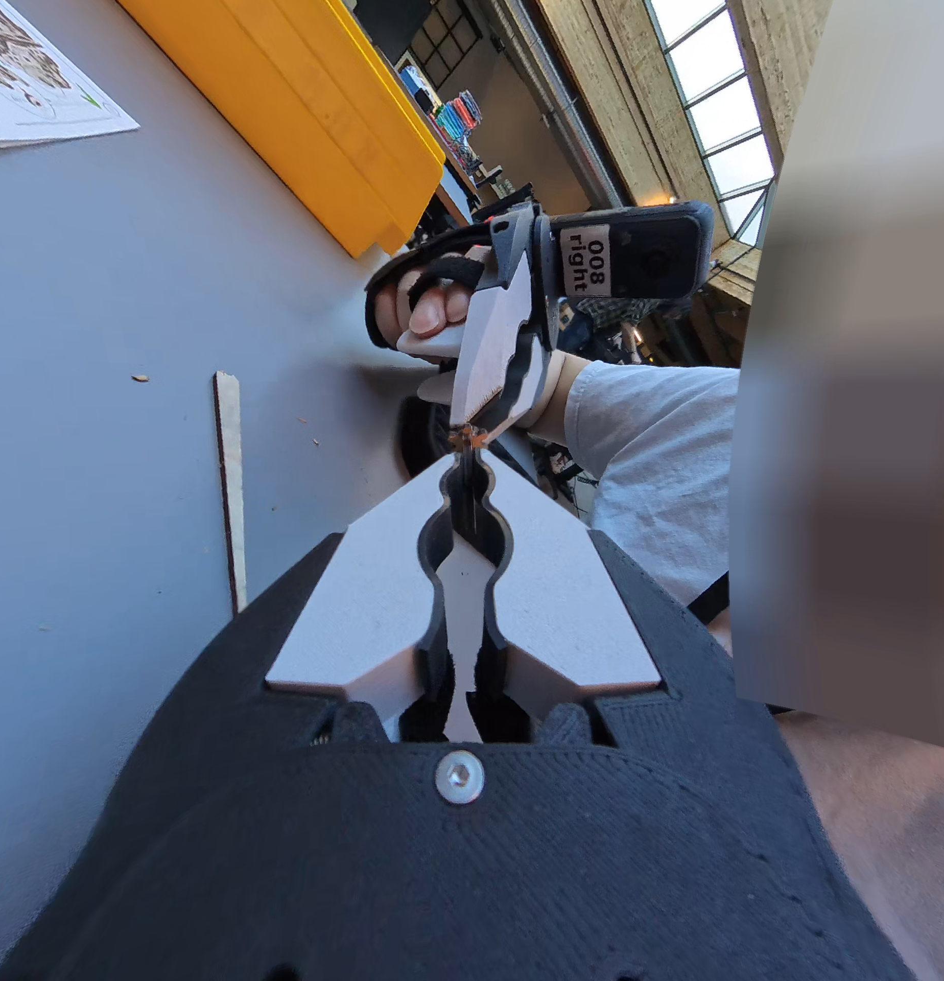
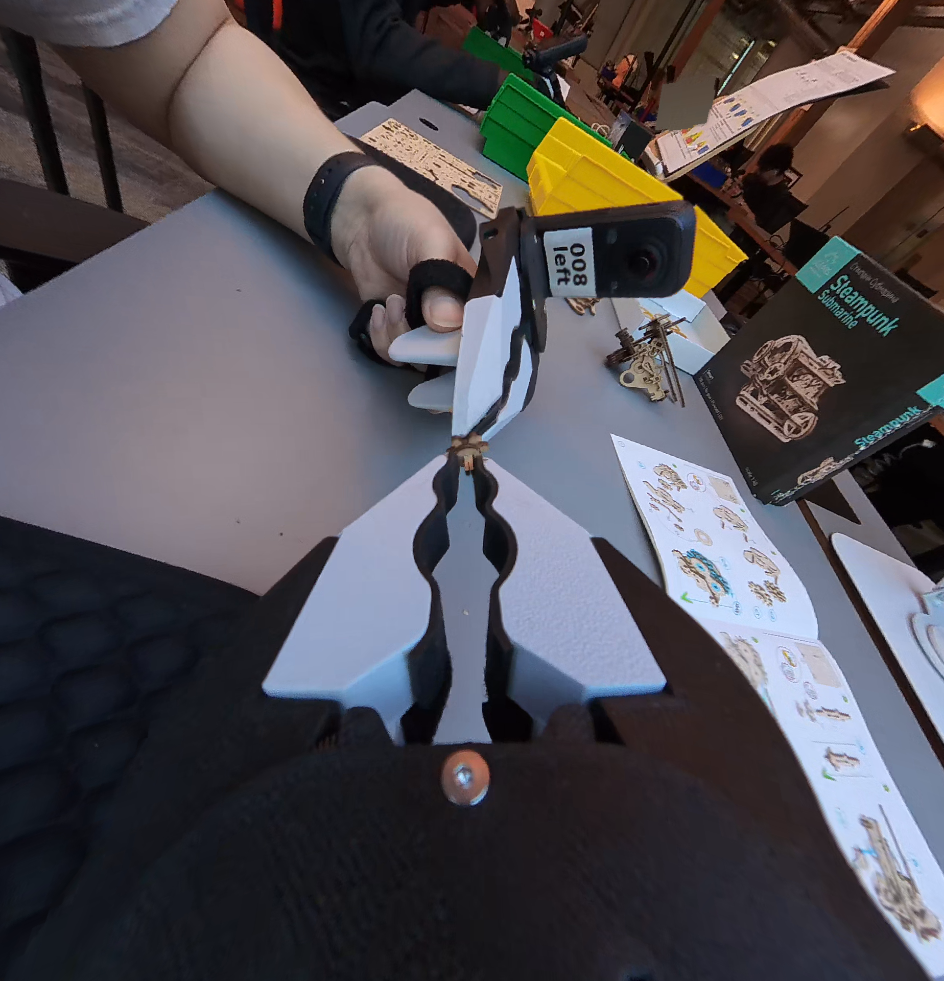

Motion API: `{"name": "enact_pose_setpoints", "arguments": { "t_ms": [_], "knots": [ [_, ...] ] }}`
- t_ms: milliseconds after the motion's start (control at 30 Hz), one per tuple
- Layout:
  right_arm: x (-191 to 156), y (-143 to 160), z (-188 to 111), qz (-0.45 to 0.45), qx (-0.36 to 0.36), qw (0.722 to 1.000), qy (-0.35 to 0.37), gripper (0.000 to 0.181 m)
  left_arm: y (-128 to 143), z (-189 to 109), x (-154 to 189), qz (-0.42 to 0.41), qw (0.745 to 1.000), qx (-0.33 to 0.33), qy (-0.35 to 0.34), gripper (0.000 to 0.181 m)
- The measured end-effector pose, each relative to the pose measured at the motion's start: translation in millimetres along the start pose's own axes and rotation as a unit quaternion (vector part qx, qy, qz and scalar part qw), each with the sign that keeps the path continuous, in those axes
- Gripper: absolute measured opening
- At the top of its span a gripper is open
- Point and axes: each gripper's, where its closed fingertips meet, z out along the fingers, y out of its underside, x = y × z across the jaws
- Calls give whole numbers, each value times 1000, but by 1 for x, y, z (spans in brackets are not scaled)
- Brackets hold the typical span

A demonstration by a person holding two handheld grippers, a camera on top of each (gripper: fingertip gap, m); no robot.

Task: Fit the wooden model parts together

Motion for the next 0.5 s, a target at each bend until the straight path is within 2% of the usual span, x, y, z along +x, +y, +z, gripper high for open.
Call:
{"name": "enact_pose_setpoints", "arguments": {
  "t_ms": [100,267,367,500],
  "knots": [
    [1,5,2,-5,-21,1000,6,3,1,1,-4,-12,1000,5,-11,0],
    [1,0,-1,29,5,999,-13,1,-1,0,1,-5,1000,1,7,0],
    [2,2,-1,27,3,1000,-13,1,-2,-1,-1,19,1000,-3,-8,0],
    [5,3,-4,30,3,1000,-6,0,-5,-4,-2,2,1000,11,-2,0]
  ]
}}
